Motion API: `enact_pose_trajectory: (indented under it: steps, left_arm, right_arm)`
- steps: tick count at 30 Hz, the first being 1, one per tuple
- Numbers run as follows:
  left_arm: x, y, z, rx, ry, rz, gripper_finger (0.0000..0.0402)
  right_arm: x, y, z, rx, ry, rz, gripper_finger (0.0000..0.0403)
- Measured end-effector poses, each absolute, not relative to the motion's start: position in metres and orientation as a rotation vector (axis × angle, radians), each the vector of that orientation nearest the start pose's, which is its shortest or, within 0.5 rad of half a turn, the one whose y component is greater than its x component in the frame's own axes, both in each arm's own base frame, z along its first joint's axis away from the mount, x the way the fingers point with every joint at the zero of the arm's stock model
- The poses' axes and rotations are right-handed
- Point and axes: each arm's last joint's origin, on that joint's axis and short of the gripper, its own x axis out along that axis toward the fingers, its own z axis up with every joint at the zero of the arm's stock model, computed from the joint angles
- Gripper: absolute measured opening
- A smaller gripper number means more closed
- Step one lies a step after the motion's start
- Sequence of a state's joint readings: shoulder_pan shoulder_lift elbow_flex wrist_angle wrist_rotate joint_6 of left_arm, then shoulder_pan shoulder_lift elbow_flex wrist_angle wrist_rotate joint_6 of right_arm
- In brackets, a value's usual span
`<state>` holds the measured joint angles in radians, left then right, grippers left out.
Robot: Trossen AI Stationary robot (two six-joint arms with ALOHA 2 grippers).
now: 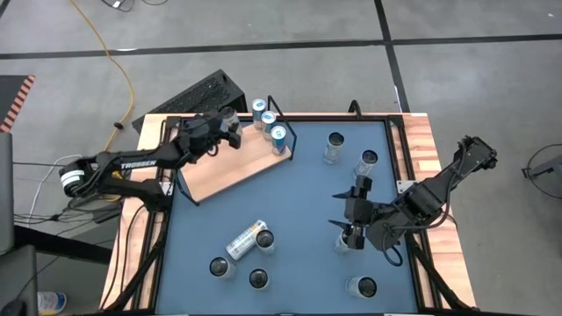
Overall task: Place canned beverage on shelf
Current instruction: Put the top right white and yellow soda can on the shelf
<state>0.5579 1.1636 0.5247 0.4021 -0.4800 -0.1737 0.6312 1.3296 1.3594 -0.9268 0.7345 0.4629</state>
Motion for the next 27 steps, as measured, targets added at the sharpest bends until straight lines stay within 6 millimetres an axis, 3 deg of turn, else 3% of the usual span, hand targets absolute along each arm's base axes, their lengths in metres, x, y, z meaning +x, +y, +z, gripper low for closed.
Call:
enact_pose_trajectory:
  steps: [7, 12, 20, 27]
  left_arm:
    - [0.216, 0.139, 0.212, -0.156, 0.241, 1.011, 0.0258]
    - [0.228, 0.145, 0.214, -0.146, 0.245, 1.023, 0.0258]
    - [0.229, 0.148, 0.215, -0.167, 0.222, 1.105, 0.0258]
    - [0.235, 0.152, 0.202, -0.180, 0.250, 1.129, 0.0258]
  right_arm:
    - [0.219, 0.134, 0.357, -0.121, 0.648, -0.256, 0.0295]
    - [0.219, 0.134, 0.357, -0.123, 0.651, -0.256, 0.0295]
    - [0.217, 0.133, 0.356, -0.136, 0.666, -0.258, 0.0295]
    - [0.217, 0.133, 0.356, -0.133, 0.667, -0.260, 0.0295]
